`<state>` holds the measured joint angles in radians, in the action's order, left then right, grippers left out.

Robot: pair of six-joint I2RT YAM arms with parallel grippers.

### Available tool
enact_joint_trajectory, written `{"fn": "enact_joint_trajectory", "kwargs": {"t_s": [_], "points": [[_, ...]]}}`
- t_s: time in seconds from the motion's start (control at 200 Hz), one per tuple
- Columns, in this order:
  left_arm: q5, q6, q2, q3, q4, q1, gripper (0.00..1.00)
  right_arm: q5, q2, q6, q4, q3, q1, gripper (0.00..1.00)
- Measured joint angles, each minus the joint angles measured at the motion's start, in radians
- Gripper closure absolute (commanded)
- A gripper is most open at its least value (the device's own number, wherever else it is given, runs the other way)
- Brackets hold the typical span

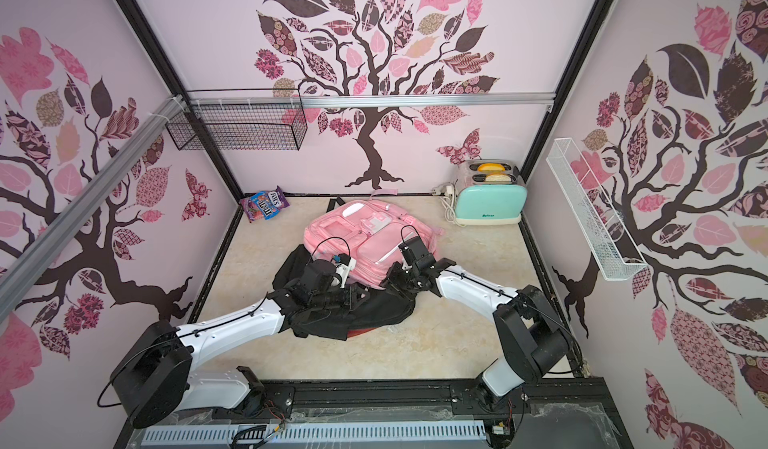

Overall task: Zip up the backpack
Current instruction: Zip the zipper on the backpack.

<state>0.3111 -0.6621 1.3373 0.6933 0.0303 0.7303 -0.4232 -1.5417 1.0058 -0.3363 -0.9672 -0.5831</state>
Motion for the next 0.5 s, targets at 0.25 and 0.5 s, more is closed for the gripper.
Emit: {"fn": "enact_joint_trajectory", "kwargs": {"t_s": [0.25,0.5], "points": [[-0.021,0.014,0.0,0.073,0.074,-0.006,1.0,-0.04,0.0,-0.05,0.008,-0.039,0.005,1.0],[-0.068,0.058,0.006,0.23,0.222,-0.038,1.0,-0.138,0.002,-0.015,0.179,-0.038,0.036,0.75]]}}
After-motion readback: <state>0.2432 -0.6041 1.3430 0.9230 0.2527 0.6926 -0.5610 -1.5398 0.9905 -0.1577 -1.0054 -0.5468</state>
